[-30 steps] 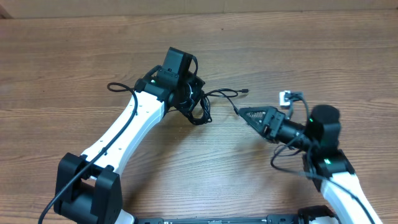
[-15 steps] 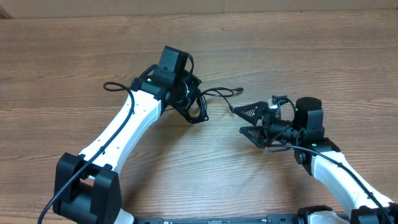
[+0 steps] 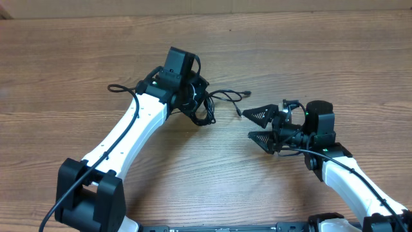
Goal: Untangle cables
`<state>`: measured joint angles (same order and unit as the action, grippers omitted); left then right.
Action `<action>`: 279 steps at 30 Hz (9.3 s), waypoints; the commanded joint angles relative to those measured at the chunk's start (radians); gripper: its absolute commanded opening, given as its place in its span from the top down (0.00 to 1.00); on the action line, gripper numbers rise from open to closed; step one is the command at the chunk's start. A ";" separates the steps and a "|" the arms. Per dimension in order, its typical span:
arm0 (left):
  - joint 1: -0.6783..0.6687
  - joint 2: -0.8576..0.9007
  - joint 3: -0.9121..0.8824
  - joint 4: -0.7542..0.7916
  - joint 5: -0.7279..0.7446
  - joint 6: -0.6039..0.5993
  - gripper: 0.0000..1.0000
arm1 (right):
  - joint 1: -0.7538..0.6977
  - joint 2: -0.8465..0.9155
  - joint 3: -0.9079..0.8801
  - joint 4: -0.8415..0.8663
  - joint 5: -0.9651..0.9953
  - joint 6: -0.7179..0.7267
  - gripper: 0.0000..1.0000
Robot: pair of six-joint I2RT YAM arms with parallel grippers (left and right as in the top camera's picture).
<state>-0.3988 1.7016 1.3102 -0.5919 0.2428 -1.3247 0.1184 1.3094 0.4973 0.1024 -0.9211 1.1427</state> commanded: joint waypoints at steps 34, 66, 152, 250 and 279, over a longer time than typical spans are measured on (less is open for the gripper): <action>-0.006 -0.018 0.019 0.119 0.092 0.250 0.96 | 0.329 0.004 0.010 0.226 0.460 0.796 0.36; -0.066 -0.018 0.019 0.196 0.005 0.493 0.96 | 0.416 0.024 0.010 0.262 0.656 0.821 0.36; 0.084 -0.019 0.019 0.203 0.211 0.192 0.96 | 0.131 -0.183 0.015 -0.200 0.518 -0.130 0.68; 0.360 0.125 0.030 -0.010 0.309 0.935 0.01 | 0.583 0.391 0.346 0.065 0.831 -0.967 0.12; 0.367 0.125 0.029 -0.042 0.273 0.935 0.01 | 0.502 0.501 0.436 0.139 0.191 -0.700 0.96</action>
<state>-0.0345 1.8492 1.3228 -0.6304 0.5343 -0.3759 0.6758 1.8301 0.8864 0.2253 -0.4892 0.4187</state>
